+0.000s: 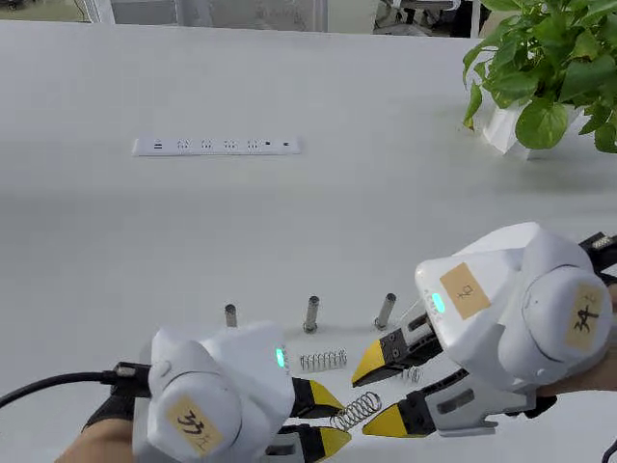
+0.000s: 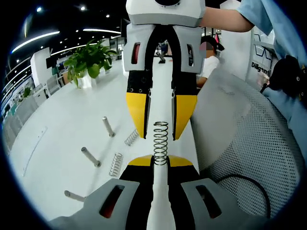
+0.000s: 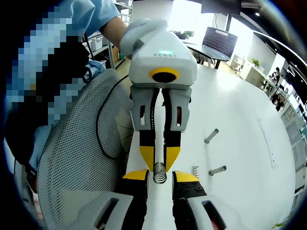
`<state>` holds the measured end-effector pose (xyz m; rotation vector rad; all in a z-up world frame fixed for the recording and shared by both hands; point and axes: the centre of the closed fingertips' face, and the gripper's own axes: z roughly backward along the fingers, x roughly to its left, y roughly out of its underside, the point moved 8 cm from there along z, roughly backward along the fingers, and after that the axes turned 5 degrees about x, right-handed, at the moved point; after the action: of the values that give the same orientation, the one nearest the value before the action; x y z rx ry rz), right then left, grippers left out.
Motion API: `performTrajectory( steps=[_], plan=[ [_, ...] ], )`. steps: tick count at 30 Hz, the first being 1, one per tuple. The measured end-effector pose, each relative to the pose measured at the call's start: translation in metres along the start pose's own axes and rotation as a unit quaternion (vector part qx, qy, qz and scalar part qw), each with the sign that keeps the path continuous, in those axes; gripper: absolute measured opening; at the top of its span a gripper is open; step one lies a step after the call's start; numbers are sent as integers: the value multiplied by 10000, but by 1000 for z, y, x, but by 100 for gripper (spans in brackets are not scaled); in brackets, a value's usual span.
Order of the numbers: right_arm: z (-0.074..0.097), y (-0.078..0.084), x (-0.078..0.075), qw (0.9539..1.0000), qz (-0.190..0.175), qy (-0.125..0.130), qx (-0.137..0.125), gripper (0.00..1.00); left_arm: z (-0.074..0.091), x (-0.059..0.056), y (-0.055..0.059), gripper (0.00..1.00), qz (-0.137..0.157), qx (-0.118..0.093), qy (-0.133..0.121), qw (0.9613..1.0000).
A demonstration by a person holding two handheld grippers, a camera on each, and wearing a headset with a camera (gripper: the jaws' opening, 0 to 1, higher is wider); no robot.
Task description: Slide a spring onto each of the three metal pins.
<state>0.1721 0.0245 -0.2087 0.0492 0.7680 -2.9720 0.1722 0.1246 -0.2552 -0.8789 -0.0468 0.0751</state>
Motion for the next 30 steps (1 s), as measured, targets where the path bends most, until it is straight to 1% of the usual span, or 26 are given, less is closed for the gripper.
performTrajectory(
  steps=[3,6,11,13,23,30],
  plan=[
    [-1,1,-1,9999,72,-47,66,13,0,-1,-1,6,10,-31,23,10000],
    [-2,1,-1,9999,39,-113,44,13,-1,-1,-3,6,12,-51,23,10000],
    [-4,3,-1,9997,62,-187,131,9,0,-1,-3,6,28,-82,15,10000],
    [-4,3,-1,9996,61,-223,129,9,0,-1,-3,6,36,-89,16,10000],
    [-9,1,-1,9993,131,-292,200,8,0,-1,-5,6,37,-124,14,9999],
    [-8,0,-2,9994,111,-294,145,8,1,-1,-5,6,106,-204,-18,9997]
  ],
)
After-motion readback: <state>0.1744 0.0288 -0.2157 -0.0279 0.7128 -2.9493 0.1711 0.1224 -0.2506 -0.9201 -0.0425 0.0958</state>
